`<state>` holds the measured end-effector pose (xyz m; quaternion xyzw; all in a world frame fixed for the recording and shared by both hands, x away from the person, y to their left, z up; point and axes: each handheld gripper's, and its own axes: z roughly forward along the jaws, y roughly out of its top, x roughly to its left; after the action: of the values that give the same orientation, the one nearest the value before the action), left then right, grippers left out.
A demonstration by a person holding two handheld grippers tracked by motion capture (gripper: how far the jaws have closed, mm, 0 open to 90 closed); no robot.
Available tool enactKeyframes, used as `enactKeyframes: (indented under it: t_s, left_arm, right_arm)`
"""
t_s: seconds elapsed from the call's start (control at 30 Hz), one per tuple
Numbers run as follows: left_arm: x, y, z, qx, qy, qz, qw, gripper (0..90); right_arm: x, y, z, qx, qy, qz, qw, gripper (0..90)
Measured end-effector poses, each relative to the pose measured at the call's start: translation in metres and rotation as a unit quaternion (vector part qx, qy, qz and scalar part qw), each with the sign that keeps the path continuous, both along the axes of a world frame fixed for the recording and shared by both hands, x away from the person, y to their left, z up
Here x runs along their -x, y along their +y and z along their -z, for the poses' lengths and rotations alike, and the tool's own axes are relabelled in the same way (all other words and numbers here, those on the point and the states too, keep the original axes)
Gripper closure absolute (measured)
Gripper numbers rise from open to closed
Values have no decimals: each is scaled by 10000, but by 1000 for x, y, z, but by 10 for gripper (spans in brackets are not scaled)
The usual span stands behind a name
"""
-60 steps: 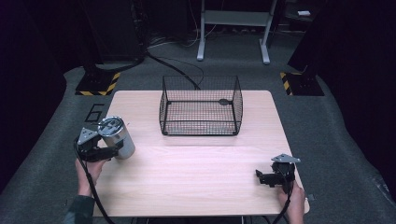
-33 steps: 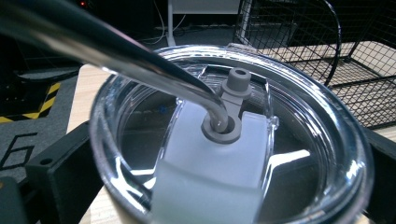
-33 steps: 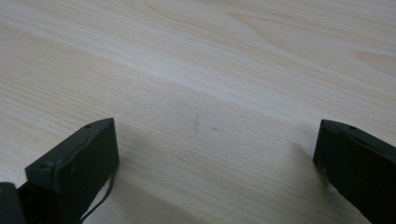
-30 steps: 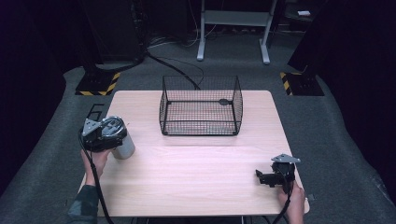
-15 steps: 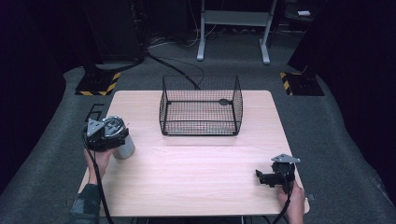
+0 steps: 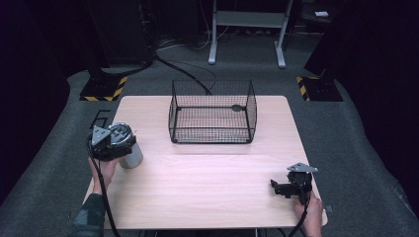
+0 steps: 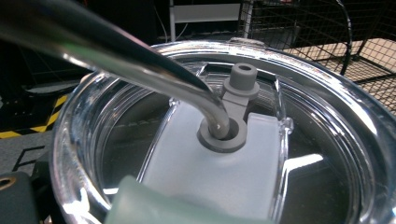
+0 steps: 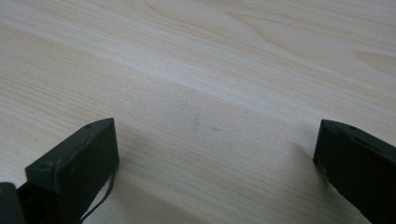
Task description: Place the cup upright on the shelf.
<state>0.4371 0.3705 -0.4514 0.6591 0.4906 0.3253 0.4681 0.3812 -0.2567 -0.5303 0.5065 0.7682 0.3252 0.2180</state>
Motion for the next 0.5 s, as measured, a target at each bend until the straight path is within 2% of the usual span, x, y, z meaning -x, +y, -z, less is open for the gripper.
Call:
enactKeyframes:
  t_s: [0.13,0.5]
  left_arm:
    - [2,0,-2,26,-62,33,10000,39]
    - [11,-6,-17,-22,-140,324,9994,39]
  right_arm:
    - [0,0,0,-7,-13,0,10000,0]
    - [0,0,0,-9,-12,-4,10000,0]
